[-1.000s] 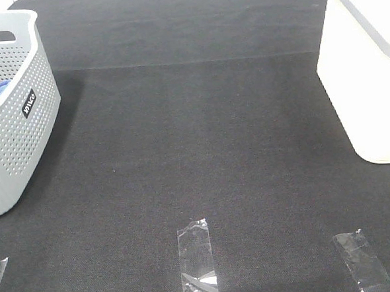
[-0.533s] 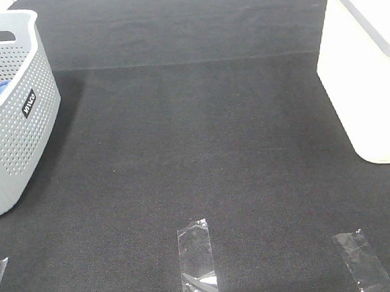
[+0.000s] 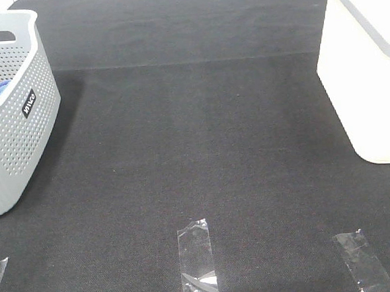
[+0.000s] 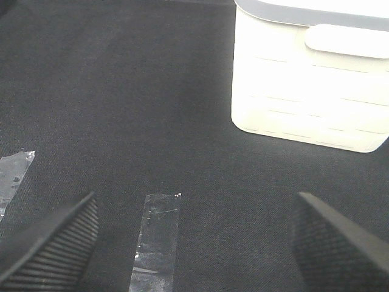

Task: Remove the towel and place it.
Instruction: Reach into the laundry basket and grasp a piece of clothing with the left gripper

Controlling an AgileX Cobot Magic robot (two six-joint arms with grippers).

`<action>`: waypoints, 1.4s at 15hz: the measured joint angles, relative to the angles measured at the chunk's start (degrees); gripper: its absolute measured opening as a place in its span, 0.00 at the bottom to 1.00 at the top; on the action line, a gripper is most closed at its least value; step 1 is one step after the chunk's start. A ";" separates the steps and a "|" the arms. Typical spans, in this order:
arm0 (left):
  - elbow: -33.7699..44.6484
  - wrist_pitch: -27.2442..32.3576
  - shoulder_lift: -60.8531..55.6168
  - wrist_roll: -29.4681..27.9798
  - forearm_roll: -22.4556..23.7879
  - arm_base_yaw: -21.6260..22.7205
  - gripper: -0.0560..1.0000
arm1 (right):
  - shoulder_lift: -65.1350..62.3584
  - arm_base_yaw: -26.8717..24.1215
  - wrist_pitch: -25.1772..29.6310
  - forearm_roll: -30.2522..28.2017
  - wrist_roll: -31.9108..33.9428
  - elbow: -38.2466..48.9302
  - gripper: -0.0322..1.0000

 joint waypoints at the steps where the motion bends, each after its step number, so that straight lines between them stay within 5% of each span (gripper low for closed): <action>1: 0.00 0.00 0.00 0.00 0.00 0.00 0.77 | 0.00 0.00 0.00 0.00 0.00 0.00 0.81; 21: 0.00 0.00 0.00 0.00 -0.52 0.00 0.77 | 0.00 0.00 0.00 0.00 0.00 0.00 0.81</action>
